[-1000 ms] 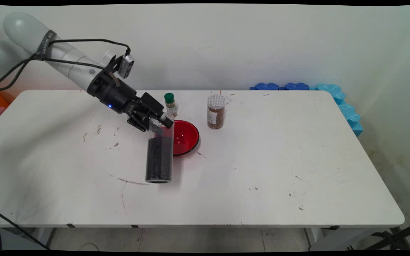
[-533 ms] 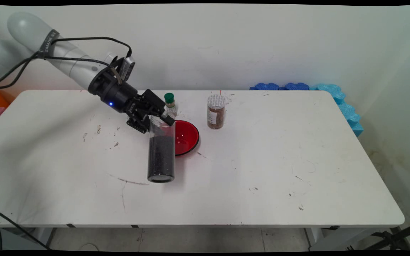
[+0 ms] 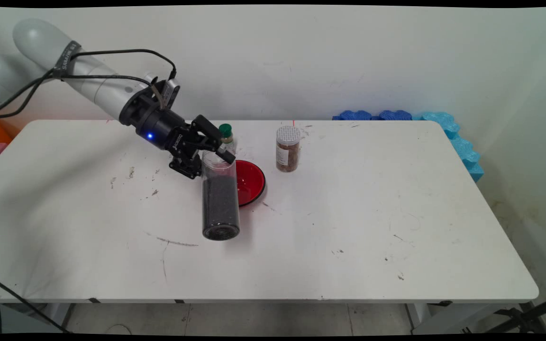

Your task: Pour the black seasoning powder in the red bowl

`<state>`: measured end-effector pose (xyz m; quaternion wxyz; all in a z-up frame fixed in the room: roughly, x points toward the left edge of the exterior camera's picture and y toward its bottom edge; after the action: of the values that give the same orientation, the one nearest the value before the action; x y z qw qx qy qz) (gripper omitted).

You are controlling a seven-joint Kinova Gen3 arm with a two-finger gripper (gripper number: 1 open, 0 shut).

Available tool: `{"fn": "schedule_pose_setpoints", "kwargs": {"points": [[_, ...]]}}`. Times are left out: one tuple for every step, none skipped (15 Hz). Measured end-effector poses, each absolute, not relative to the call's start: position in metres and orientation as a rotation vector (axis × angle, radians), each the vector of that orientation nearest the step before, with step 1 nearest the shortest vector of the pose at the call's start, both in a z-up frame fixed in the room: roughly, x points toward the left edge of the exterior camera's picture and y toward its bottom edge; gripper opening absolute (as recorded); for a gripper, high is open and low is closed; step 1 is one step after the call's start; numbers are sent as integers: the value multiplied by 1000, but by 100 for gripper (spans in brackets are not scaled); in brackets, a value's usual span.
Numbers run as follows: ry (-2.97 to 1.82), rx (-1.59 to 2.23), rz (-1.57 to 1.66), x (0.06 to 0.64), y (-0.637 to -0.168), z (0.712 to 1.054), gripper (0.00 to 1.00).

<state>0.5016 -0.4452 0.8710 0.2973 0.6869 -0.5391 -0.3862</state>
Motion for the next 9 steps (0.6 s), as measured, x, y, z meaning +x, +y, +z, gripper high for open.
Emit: {"fn": "schedule_pose_setpoints", "kwargs": {"points": [[-1416,1838,-1039,502,-445,871,0],[-1403,1847,-1049,502,-445,871,0],[-1388,1856,-1060,502,-445,871,0],[-1373,1864,-1072,502,-445,871,0],[-1359,1870,-1084,502,-445,871,0],[-1345,1876,-1096,502,-445,872,0],[-1331,1882,-1107,502,-445,872,0],[-1319,1888,-1117,503,-445,872,0],[-1305,1894,-1129,503,-445,873,0]]}}
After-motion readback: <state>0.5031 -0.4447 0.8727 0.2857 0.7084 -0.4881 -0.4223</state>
